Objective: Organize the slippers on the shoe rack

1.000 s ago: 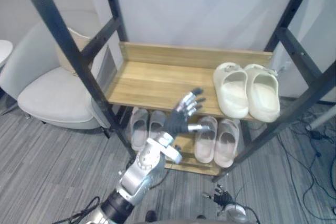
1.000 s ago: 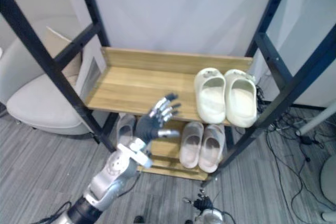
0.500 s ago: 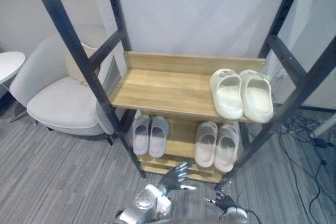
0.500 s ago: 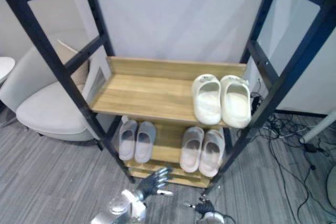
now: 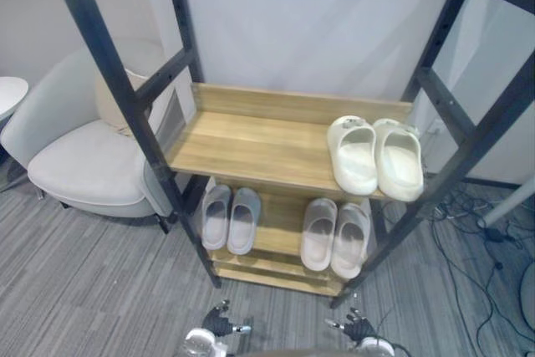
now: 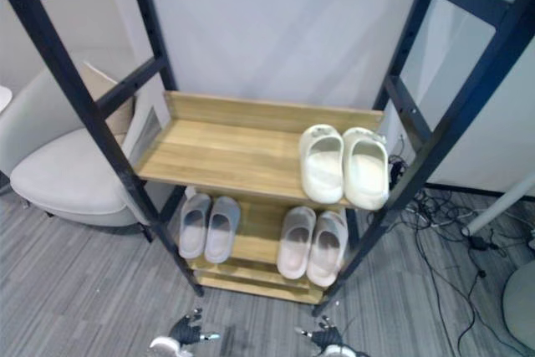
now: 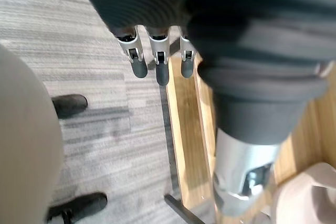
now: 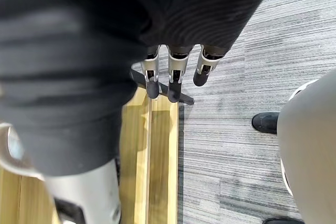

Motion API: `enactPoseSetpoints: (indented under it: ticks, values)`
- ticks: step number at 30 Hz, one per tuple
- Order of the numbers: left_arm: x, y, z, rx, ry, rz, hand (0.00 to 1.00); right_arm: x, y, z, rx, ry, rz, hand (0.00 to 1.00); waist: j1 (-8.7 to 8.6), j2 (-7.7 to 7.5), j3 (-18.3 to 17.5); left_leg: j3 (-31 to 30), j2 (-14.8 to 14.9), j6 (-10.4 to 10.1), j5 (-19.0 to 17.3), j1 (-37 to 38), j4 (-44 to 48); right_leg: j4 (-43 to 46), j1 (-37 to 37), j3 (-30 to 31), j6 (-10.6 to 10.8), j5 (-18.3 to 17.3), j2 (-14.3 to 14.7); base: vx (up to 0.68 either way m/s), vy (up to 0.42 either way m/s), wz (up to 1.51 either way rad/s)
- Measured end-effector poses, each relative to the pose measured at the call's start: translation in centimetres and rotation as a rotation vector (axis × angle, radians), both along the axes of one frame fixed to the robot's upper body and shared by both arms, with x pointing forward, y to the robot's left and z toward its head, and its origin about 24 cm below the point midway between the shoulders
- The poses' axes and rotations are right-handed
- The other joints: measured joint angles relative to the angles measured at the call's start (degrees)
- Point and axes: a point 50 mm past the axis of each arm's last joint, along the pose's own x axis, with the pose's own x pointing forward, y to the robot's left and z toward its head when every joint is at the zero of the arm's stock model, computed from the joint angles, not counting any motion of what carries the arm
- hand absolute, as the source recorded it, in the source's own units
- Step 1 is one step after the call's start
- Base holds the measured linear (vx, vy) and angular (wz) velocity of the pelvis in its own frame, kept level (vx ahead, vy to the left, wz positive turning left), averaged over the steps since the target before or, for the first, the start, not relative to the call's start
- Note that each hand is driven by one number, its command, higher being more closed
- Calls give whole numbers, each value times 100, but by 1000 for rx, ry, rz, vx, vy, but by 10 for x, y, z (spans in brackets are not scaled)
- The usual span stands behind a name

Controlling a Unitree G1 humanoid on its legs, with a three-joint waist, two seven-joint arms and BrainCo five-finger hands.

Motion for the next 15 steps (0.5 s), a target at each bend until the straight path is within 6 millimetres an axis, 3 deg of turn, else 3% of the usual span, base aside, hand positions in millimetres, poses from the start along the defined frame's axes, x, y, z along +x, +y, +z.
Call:
enactPoseSetpoints:
  ticks: [12,14,15]
  values:
    - [2,6,0,8,-14,111,0,7,-2,2,-13,-26,-2,0,10,13,235,-468,-64,-2,-88,-246,270,531,-69,-475,6,-452,-70,16,-14,23]
    - [5,5,1,14,-21,100,0,14,-3,4,-18,-39,1,0,31,6,261,-229,-173,116,-93,-665,639,856,-297,-586,17,-662,-199,-27,18,33]
    - [10,5,3,12,-35,96,0,15,-3,4,-23,-37,-3,0,36,-68,284,111,-253,378,82,-880,755,953,-468,-631,-16,-719,-338,-29,70,46]
